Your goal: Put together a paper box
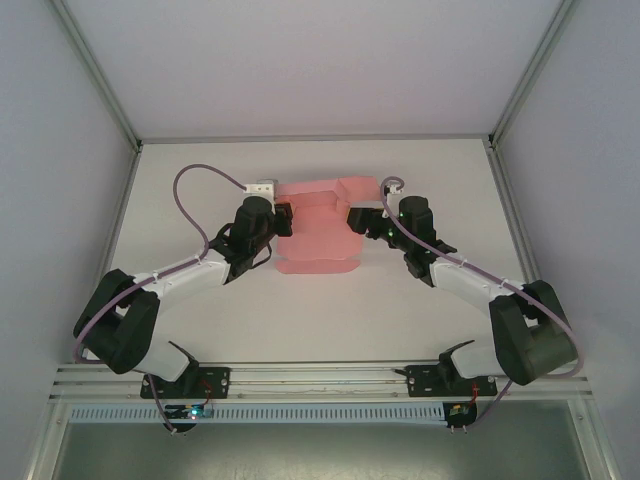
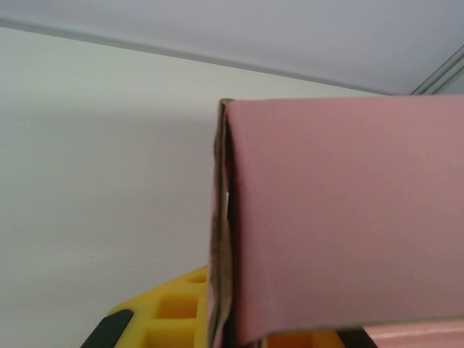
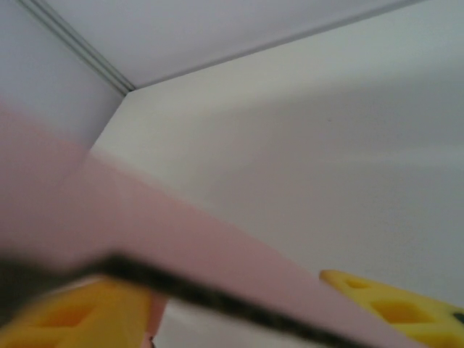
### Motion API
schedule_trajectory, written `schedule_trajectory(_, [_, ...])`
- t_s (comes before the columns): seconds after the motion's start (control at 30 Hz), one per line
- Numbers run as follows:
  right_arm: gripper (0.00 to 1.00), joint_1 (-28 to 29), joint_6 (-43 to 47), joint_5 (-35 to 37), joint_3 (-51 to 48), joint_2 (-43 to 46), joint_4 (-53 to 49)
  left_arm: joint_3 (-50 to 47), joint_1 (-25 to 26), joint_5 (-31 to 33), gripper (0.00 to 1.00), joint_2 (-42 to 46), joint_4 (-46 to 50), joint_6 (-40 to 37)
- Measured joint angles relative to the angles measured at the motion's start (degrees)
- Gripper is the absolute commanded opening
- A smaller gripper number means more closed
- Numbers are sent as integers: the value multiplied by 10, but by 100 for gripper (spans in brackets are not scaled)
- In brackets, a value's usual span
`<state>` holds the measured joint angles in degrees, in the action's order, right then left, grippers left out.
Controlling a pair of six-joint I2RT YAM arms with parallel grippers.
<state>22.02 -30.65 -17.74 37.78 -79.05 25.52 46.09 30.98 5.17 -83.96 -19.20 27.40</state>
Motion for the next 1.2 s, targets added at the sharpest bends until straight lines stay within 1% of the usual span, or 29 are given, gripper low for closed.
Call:
schedule_trajectory(0.03, [41, 0, -5, -7, 1, -2, 6, -2, 0, 0, 0, 0, -3, 0])
schedule_trajectory(0.27, [40, 3, -12, -32, 5, -6, 22, -5, 0, 9, 0, -3, -21, 0])
schedule_trajectory(0.3, [39, 3, -12, -35, 5, -7, 23, -5, 0, 9, 0, -5, -24, 0])
schedule_trajectory(0.33, [37, 3, -14, -38, 5, -9, 26, -5, 0, 9, 0, -9, -27, 1])
schedule_trajectory(0.6, [33, 13, -18, -44, 11, -27, 26, -5, -1, 9, 0, -30, -36, 5])
schedule_trajectory(0.77, [26, 22, -14, -17, 24, -29, 3, -5, -3, 9, 0, -31, -40, 8])
schedule_trajectory(0.93, [24, 40, 2, 44, 37, -15, -43, -5, -3, 8, 0, -31, -40, 8])
schedule_trajectory(0.97, [25, 43, 5, 54, 37, -10, -50, -5, -3, 5, 0, -31, -40, 8])
schedule_trajectory(1.13, [46, 47, 23, 75, 36, 26, -81, -5, -3, -7, 0, -24, -43, 10])
schedule_trajectory(1.2, [46, 43, 26, 71, 29, 49, -87, -5, -2, -11, 0, -19, -44, 9])
